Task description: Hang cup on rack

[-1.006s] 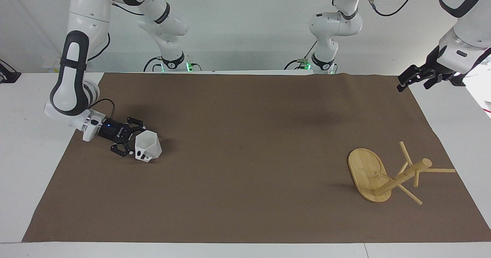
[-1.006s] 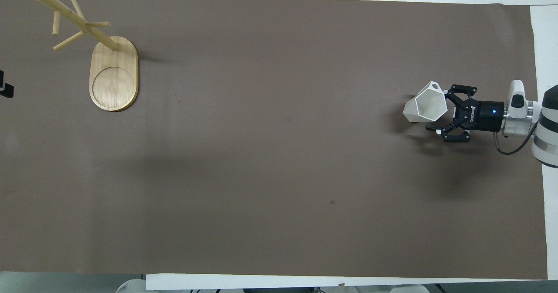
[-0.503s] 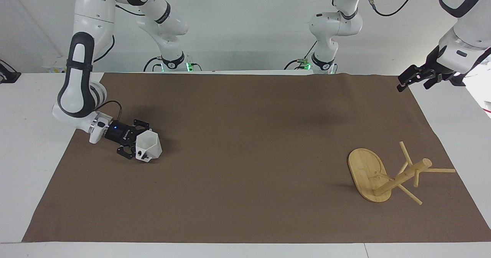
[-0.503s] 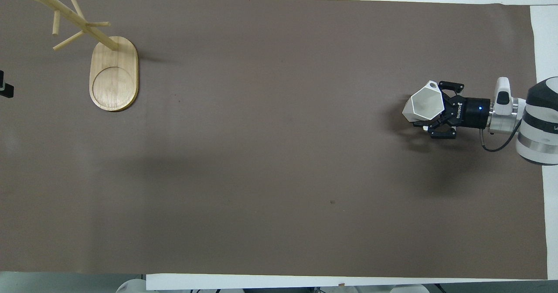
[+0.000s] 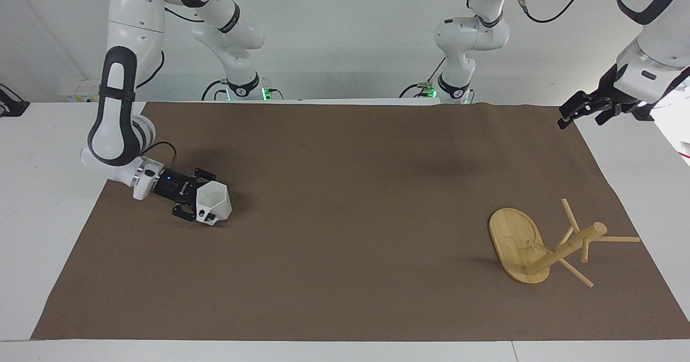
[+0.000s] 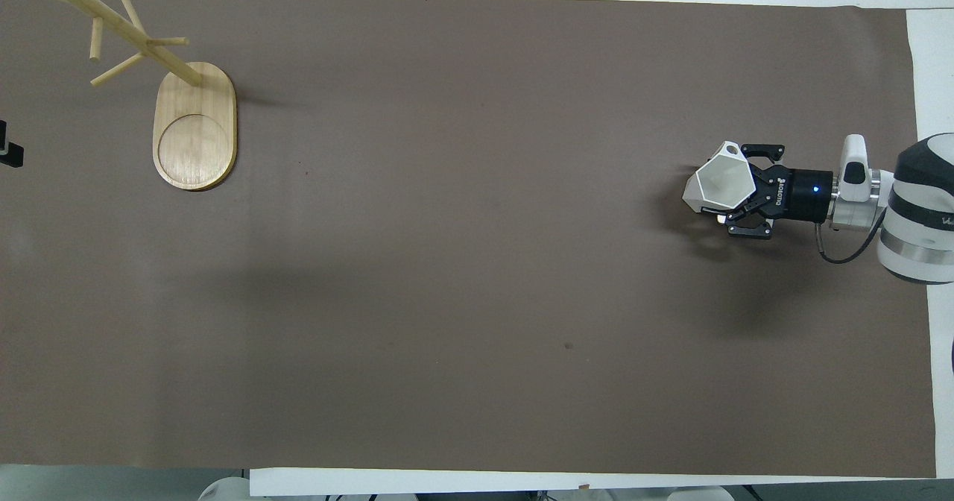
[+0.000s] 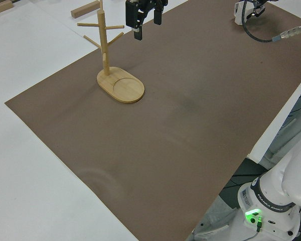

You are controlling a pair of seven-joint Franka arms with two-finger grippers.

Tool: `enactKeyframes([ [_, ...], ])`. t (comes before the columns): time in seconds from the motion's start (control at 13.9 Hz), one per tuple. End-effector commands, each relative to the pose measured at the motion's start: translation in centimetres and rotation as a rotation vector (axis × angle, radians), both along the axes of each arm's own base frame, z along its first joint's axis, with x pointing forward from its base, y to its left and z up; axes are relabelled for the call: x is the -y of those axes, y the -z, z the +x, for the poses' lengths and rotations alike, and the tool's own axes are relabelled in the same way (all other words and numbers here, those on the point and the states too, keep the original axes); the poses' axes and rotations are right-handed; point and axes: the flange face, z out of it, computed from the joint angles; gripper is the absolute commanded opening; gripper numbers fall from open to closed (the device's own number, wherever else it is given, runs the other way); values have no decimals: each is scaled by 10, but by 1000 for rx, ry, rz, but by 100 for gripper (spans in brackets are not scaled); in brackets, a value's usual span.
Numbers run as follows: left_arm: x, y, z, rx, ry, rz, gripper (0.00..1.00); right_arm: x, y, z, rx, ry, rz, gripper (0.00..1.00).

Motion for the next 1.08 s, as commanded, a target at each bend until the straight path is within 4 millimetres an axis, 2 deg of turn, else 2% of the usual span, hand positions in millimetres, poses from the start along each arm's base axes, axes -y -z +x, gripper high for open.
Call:
enactKeyframes([
  [0.0, -1, -2, -10, -5, -9, 13, 100, -43, -18, 6, -52, -55, 82, 24],
  [0.14, 2, -2, -10, -2, -5, 13, 100, -105, -40, 21, -34, -160, 80, 21],
  [0.29, 2, -1, -10, -3, -11, 14, 100, -169, -75, 31, -48, -217, 60, 21],
  [0.43, 4, 4, -13, -9, -12, 13, 100, -239, -114, 28, -106, -188, 0, 21],
  [0.5, 12, 9, -17, -15, -12, 13, 100, -276, -136, 23, -106, -167, -30, 21],
  [0.65, 55, 12, -16, 11, 8, 18, 100, -351, -163, 13, -127, -139, -36, 21],
  [0.72, 77, 11, -19, 19, -27, 24, 100, -379, -166, 5, -134, -118, -7, 21],
  [0.79, 117, 10, -25, 30, -38, 29, 100, -402, -166, -3, -132, -85, 13, 21],
  [1.01, 197, 10, -33, 101, -82, 14, 100, -439, -165, -20, -137, -38, 12, 21],
])
